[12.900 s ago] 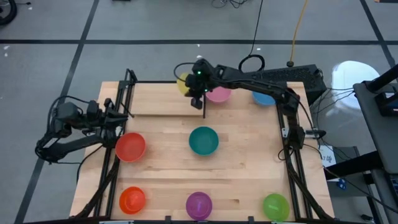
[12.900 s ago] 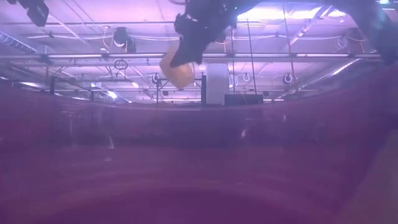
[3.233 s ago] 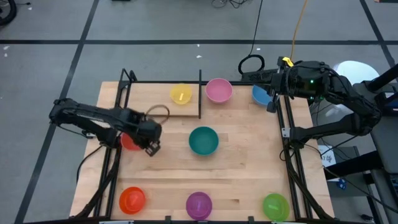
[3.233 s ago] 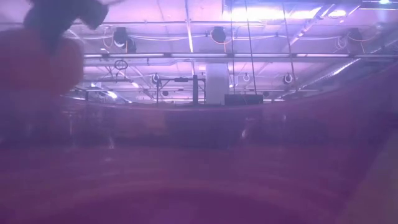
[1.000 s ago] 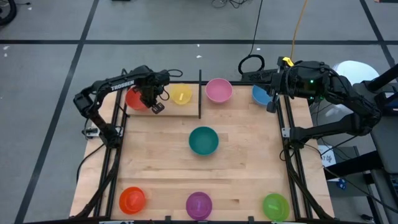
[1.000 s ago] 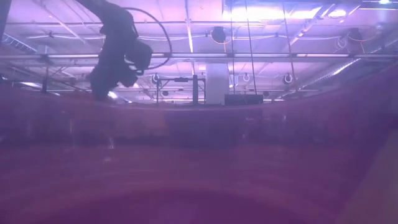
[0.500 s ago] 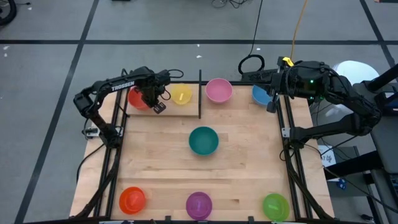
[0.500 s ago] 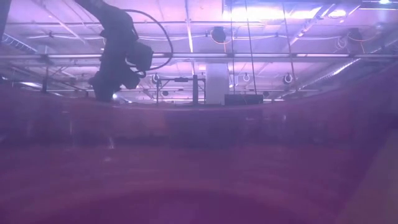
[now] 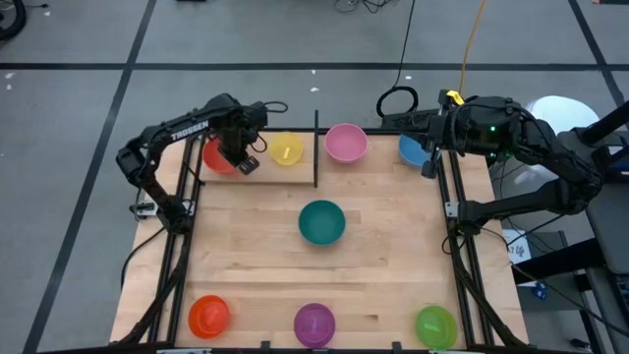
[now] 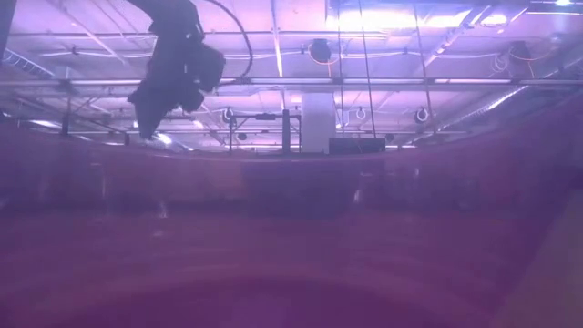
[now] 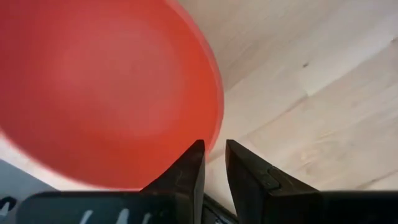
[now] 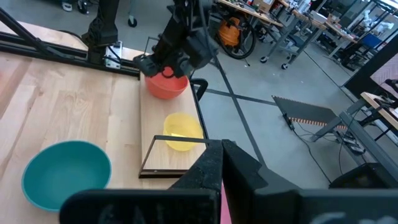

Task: Place and stack bowls onto a shelf
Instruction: Stack the dark green bowl on top of the orange bowl on the shelf

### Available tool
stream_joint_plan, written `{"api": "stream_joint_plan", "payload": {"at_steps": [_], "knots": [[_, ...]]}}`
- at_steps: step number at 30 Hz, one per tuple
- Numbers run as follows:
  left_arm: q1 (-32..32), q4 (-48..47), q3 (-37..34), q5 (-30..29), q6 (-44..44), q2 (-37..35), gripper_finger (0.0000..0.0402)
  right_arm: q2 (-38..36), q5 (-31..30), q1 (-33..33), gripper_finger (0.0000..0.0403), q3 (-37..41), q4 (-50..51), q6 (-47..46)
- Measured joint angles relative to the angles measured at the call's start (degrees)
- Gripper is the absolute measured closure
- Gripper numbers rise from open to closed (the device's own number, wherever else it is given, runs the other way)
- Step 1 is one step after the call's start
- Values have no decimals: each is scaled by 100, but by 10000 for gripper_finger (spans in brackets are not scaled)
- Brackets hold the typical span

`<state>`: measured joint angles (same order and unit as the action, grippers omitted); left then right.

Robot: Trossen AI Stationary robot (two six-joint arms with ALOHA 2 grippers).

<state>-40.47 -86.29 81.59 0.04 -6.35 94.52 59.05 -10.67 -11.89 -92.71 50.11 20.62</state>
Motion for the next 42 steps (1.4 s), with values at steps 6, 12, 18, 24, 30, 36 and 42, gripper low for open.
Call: {"api": "stream_joint_plan", "payload": {"at_steps": [6,12,18,24,30,36,42], "knots": [[70,-353,1008,-1,-129,0,330,-2,5,-1,403,-2,75,-519],[409,-360,2190,2,-168,-38,330,60,19,-1,403,59,437,-1148],[1056,-370,3024,4,-222,-345,330,223,38,132,403,862,502,-690],[1727,-386,3151,-278,-851,-976,330,501,44,419,403,1920,203,-160],[2214,-381,3145,-631,-1859,-1488,330,712,246,599,398,2771,-835,-22],[2609,-377,3145,-661,-2409,-1714,330,908,644,856,366,3062,-1390,274],[2944,-373,3145,-663,-2547,-1731,330,1191,956,1049,330,3277,-1861,730]]}}
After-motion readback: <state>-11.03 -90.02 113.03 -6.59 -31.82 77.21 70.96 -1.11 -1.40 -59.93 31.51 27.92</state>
